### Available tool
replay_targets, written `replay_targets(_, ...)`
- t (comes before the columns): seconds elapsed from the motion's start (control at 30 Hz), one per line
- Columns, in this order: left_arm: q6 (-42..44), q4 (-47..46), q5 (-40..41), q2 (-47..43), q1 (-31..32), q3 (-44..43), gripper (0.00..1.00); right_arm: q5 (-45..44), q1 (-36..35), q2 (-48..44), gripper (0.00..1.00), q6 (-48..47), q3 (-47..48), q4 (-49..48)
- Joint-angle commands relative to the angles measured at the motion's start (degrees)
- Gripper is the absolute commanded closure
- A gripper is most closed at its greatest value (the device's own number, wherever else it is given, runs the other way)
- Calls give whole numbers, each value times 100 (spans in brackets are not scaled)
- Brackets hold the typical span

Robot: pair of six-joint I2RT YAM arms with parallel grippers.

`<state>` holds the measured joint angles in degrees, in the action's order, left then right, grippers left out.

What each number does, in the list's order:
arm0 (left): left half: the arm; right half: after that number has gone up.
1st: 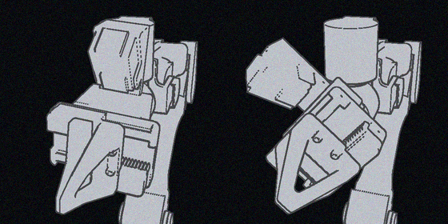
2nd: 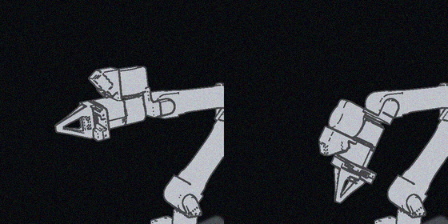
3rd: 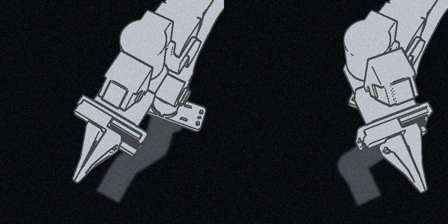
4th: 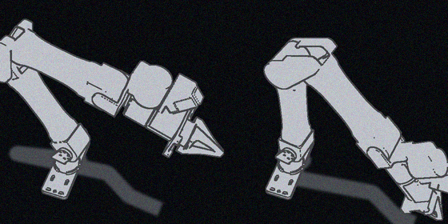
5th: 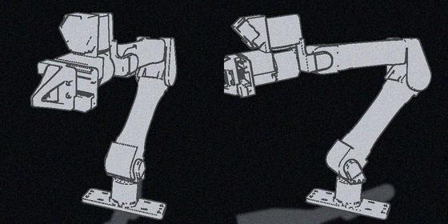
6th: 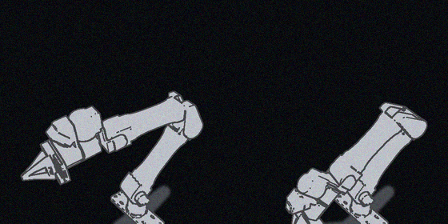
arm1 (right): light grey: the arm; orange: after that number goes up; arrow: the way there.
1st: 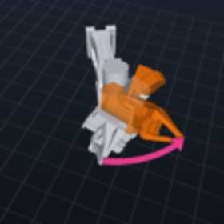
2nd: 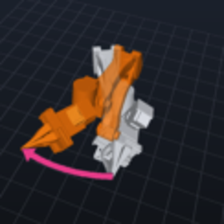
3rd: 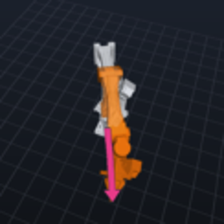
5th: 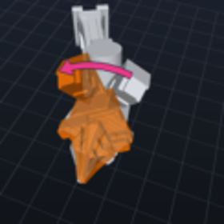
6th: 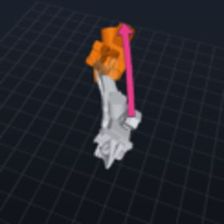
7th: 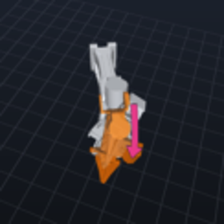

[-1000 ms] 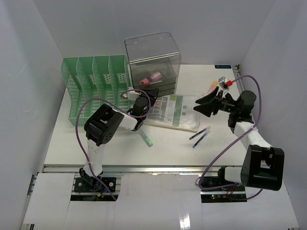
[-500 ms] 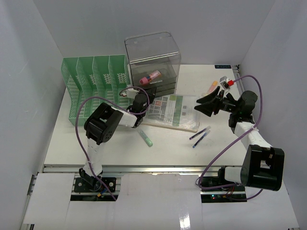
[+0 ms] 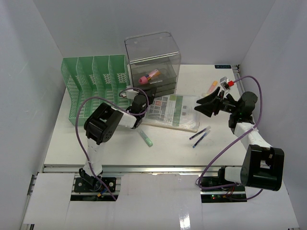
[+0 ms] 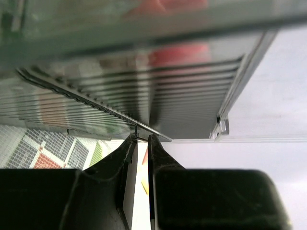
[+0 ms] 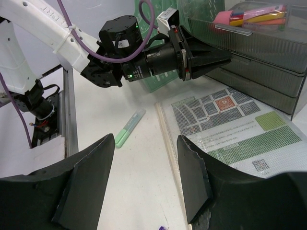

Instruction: Organize the desk

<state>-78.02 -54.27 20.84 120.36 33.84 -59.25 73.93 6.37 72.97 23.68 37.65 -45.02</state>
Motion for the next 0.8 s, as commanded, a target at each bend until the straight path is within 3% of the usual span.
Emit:
replay_targets(0.0, 118, -334, -267, -321, 194, 211, 100, 53, 29, -55, 39, 40, -12, -237)
replay_targets(0.27, 91, -569, -215, -679, 550, 764, 100, -5, 40, -40, 38, -51, -21, -153)
replay_targets(0.57, 85, -568, -212, -1014, 764, 1135, 96, -159, 40, -37, 36, -784, 111, 642)
replay_targets(0.67, 33, -395, -187, -1066, 764, 1152, 78, -211, 40, -63, 36, -1105, 180, 1024)
replay_targets(0.77, 27, -65, -143, -1204, 764, 1152, 52, -286, 40, -81, 34, -1495, 272, 1457)
